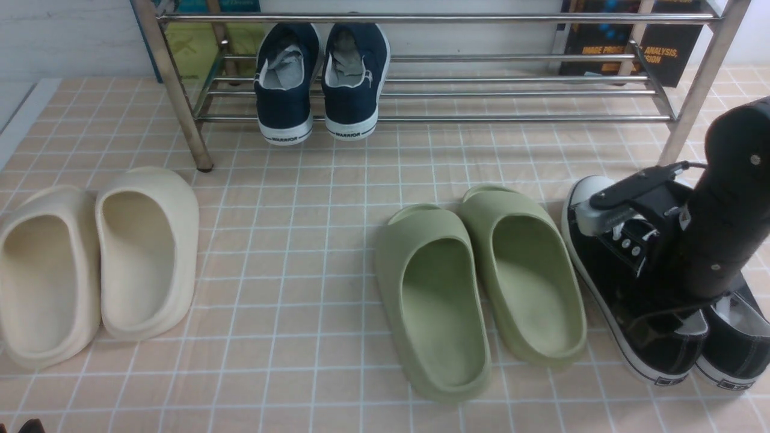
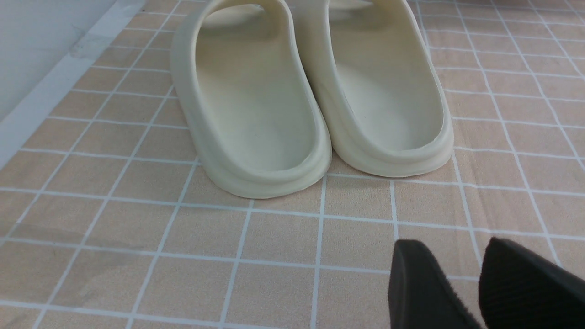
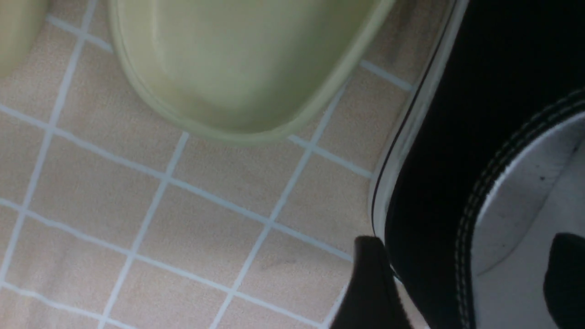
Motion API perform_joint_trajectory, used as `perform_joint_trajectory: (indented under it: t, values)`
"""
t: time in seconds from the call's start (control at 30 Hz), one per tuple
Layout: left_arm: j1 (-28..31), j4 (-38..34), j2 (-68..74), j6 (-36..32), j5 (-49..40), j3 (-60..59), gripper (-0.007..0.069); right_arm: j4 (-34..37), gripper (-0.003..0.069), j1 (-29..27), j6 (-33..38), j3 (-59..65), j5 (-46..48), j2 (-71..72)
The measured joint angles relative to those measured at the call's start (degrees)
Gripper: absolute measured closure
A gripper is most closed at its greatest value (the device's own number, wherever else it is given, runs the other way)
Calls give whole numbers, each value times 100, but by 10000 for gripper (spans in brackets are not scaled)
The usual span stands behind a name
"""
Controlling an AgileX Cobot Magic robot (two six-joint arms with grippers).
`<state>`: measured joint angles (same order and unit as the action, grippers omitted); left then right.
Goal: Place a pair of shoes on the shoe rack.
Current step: Use the right arm to grab the shoe closest to it
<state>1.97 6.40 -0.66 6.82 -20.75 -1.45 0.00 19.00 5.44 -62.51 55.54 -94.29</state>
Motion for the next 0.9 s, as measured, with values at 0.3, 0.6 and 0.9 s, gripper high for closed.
perform_joint_trajectory:
  t: [0.3,0.6,0.9]
  values:
    - [0,5,0,0,0,0,386,89,571,6,-7,-13,-35,-229]
    - [0,5,0,0,0,0,386,74,662,6,-13,-18,-46,-165]
    - [0,315,0,0,-7,0,386,125,662,6,-13,-80,336,962]
